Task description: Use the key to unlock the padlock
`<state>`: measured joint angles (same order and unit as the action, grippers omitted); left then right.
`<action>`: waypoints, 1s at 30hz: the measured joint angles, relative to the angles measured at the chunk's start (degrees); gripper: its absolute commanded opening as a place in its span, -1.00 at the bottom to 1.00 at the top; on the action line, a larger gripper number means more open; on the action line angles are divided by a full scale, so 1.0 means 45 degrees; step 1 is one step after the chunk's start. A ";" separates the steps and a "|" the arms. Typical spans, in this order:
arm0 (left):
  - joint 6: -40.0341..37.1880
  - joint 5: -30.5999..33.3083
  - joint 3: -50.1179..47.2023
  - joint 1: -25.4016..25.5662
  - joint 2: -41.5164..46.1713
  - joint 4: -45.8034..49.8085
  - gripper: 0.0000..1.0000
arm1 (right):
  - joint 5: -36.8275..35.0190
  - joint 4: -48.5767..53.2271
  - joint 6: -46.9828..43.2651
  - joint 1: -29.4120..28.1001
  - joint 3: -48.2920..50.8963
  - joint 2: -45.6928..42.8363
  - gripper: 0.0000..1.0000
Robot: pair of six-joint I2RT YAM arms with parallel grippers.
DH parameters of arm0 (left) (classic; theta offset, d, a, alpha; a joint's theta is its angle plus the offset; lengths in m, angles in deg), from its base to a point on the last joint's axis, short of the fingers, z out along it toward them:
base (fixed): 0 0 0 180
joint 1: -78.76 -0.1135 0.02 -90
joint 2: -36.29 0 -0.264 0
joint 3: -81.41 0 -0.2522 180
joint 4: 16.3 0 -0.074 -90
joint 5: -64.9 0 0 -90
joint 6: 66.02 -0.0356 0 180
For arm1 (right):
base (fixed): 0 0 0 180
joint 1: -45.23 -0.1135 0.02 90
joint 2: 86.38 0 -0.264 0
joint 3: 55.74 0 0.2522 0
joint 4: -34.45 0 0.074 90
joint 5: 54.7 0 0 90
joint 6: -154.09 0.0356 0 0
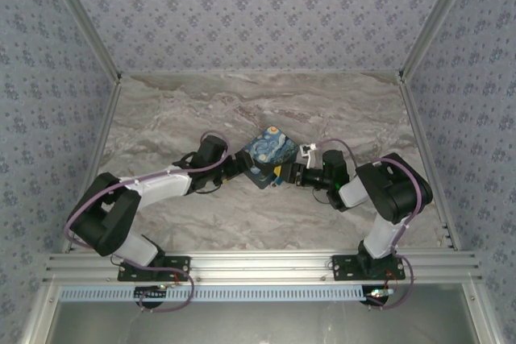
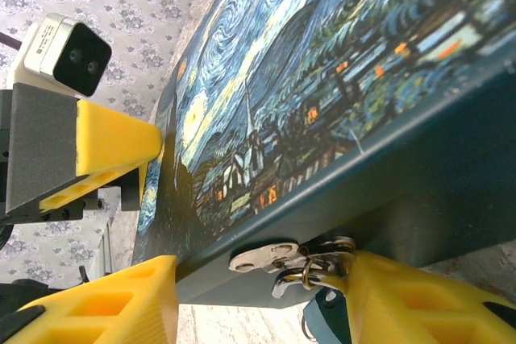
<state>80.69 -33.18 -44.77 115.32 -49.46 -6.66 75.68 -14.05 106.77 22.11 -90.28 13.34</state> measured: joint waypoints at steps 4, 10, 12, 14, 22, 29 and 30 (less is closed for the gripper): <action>0.0000 0.0005 0.0000 0.0000 0.0039 0.0087 0.79 | 0.0136 0.0029 0.0000 0.0024 0.0029 0.0000 -0.05; 0.0000 0.0044 0.0000 0.0000 0.0049 0.0107 0.79 | 0.0330 0.0155 -0.0005 0.0107 0.0155 -0.0092 -0.19; 0.0000 0.0087 0.0005 0.0000 0.0058 0.0117 0.80 | 0.0277 0.0316 -0.0049 0.0121 0.0194 -0.0097 -0.21; 0.0000 0.0092 0.0000 0.0015 0.0058 0.0131 0.80 | 0.0277 0.0384 -0.0049 0.0117 0.0228 -0.0117 -0.26; 0.0005 0.0097 0.0000 0.0049 0.0058 0.0146 0.80 | 0.0267 0.0636 -0.0053 0.0121 0.0243 -0.0141 -0.36; 0.0005 0.0102 0.0000 0.0049 0.0083 0.0160 0.80 | 0.0335 0.0646 -0.0058 0.0175 0.0253 -0.0189 -0.26; 0.0005 0.0107 0.0000 0.0049 0.0107 0.0194 0.80 | 0.0359 0.0646 -0.0058 0.0194 0.0262 -0.0214 -0.25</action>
<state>80.71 -32.70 -44.77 115.53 -48.98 -5.78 77.30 -11.14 106.51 22.99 -89.10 12.38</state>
